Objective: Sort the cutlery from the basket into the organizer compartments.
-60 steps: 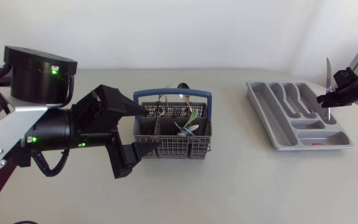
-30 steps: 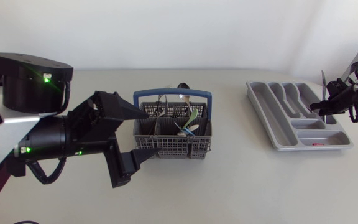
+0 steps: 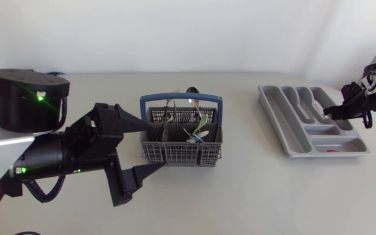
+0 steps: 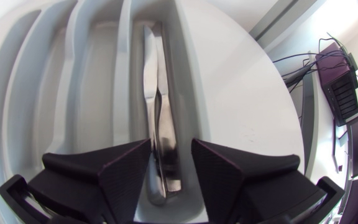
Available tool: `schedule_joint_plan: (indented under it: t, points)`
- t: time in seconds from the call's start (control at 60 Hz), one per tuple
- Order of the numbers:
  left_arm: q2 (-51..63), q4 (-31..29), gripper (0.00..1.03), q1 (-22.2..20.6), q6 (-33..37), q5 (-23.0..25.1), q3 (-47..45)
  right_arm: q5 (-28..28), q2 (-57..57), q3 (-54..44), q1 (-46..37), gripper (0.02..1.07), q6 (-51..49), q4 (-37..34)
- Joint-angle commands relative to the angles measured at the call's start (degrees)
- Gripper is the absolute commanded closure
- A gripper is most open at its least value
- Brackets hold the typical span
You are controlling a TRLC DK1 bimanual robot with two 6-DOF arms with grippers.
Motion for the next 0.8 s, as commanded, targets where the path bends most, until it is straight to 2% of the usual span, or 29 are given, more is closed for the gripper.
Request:
schedule_joint_plan:
  t: [0.0,0.183,0.3,0.367,0.533,0.633,0.783]
  points:
    - [-0.64,1.63,0.07,-0.49,1.50,-0.45,-2.10,-0.38,-3.97,-5.42,0.65,0.20,1.07,1.02]
    - [1.74,6.11,0.07,-1.63,2.82,-0.45,-3.68,-5.48,-19.26,-21.50,1.53,0.17,-1.04,7.08]
    - [5.69,8.31,0.07,-1.63,3.96,-0.45,-2.45,-12.25,-29.37,-32.31,2.93,0.17,-4.12,9.54]
    - [8.50,9.27,0.08,-1.45,4.66,-0.45,-1.48,-13.74,-35.26,-38.90,4.25,0.17,-5.61,11.83]
    - [14.57,12.61,0.08,-1.28,5.98,-0.54,0.19,-19.02,-49.23,-51.47,8.03,0.17,-8.42,12.62]
    - [17.73,13.93,0.08,-1.63,5.98,-0.54,1.51,-21.92,-58.81,-58.94,11.90,0.17,-9.83,12.36]
    - [19.93,15.25,0.08,-1.98,5.98,-0.81,2.82,-22.09,-71.82,-68.52,21.65,0.17,-10.01,12.09]
